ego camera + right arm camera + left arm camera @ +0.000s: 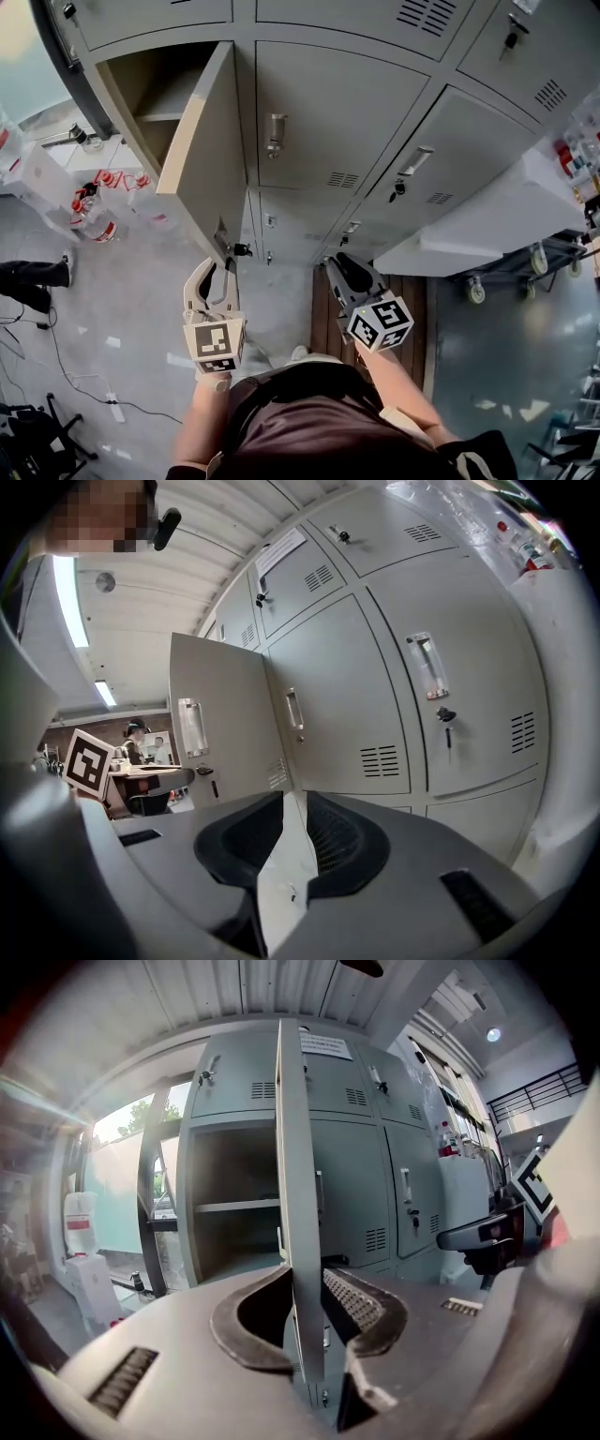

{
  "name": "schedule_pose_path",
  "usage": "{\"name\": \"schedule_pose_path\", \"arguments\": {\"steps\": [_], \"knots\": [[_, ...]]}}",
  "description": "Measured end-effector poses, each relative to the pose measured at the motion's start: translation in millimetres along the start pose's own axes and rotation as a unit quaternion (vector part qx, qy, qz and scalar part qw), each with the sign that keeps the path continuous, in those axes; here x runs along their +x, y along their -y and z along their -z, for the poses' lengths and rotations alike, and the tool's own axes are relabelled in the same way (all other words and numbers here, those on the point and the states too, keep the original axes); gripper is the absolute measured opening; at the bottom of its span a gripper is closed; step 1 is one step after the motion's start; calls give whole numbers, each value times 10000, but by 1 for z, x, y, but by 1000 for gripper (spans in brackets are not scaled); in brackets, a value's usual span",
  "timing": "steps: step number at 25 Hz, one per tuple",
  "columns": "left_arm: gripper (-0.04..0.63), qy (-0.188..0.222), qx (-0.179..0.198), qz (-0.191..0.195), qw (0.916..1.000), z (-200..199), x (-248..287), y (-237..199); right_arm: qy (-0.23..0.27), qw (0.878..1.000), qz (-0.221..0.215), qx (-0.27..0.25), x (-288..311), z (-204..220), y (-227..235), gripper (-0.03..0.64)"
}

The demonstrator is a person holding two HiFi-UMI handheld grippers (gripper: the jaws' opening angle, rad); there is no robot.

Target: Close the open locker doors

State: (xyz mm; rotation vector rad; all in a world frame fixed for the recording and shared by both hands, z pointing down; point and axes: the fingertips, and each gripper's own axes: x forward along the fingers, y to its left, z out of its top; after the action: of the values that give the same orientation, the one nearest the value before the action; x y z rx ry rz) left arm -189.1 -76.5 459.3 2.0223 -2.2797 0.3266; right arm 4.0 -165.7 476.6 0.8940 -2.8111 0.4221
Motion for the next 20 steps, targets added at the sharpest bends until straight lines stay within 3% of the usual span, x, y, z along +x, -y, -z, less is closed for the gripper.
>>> {"name": "schedule_pose_path", "arguments": {"steps": [6,13,20], "knots": [[100,-60,-292,-249,9992,8,-5,-61,-135,9996,-243,-42,49,0,-43,97],[112,50,-282,-81,9996,14,7,-114,-201,9989,-398,-157,98,-3,-85,97],[115,210,-236,304,9990,15,21,-153,-194,9992,-270,-222,137,-6,-116,97]]}}
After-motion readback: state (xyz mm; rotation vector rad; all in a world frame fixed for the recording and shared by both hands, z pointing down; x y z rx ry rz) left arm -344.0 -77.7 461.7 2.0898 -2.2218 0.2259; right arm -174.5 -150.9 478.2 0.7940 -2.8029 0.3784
